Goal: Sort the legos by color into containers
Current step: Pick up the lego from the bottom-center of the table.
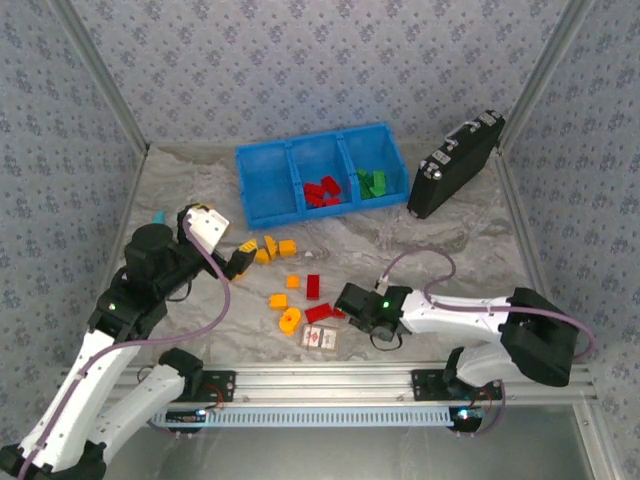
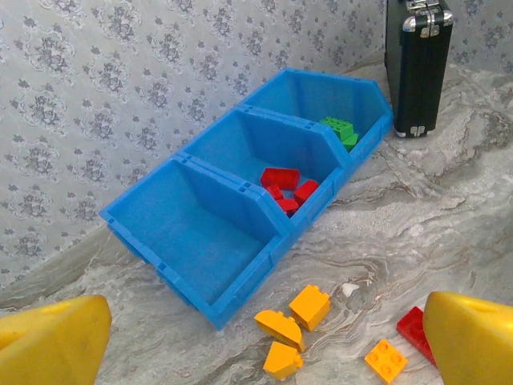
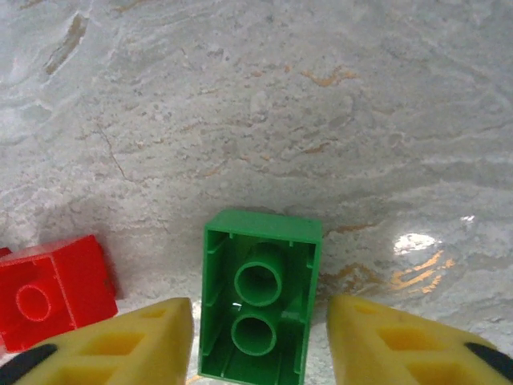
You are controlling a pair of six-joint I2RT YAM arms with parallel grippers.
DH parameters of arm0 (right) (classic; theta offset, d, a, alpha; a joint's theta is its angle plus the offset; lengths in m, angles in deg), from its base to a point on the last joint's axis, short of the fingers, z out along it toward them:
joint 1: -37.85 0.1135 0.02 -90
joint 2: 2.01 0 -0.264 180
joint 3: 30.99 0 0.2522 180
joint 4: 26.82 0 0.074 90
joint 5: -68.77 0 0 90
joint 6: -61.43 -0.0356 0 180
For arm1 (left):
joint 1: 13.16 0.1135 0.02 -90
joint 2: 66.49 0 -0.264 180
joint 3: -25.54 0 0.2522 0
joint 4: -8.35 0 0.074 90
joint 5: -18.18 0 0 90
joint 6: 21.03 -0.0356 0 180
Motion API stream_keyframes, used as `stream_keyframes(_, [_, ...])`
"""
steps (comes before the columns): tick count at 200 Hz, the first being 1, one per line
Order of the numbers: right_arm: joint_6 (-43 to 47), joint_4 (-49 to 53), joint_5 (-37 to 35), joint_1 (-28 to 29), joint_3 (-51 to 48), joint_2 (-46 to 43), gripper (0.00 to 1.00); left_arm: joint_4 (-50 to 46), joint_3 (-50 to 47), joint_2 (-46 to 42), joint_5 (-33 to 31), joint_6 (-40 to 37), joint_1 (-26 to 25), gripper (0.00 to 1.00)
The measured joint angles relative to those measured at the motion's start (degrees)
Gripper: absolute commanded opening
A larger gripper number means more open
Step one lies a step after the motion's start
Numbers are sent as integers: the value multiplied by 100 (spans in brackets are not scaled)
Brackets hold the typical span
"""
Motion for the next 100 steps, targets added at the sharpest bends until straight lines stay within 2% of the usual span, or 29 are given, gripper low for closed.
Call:
stream_keyframes(65, [841,-374,293,-695,-20,2,26,4,-74,13,-103,-74,-37,100])
stream_keyframes(100, [1333,-492,463,-951,42,66,24,2,-74,127,-153,-116,-37,100])
